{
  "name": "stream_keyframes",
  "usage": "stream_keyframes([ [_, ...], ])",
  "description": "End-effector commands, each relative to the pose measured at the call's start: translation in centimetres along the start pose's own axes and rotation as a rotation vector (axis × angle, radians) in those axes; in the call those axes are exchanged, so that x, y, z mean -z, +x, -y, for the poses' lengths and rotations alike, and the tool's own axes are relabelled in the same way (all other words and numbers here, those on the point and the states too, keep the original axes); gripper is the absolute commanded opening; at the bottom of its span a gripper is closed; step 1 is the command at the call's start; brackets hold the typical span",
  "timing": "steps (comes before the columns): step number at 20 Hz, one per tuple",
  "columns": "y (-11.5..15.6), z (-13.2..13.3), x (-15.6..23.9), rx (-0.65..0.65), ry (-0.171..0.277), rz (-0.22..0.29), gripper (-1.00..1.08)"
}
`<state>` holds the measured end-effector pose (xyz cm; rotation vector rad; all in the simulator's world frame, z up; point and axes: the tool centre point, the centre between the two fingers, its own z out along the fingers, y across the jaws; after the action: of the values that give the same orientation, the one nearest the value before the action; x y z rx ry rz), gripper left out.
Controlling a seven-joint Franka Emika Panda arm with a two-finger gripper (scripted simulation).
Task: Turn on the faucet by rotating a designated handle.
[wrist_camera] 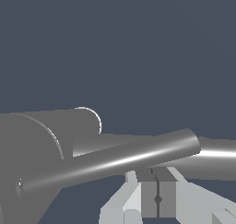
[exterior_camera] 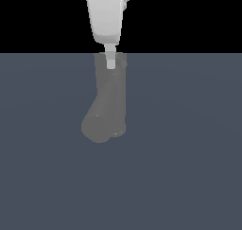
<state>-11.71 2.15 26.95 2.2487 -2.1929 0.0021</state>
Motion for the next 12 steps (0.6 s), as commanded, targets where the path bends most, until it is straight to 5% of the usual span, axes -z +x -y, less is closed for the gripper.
stream_keyframes([
  [1, 3.7, -0.1, 0.0, -0.048, 0.0, 0.001, -1.0],
  [3, 4.3, -0.1, 0.0, -0.049, 0.0, 0.001, -1.0],
  [4, 1.6, 0.0, 0.0, -0.001, 0.0, 0.0, -1.0],
  [12, 4.2, 2.0, 0.0, -0.014, 0.0, 0.0, -1.0],
])
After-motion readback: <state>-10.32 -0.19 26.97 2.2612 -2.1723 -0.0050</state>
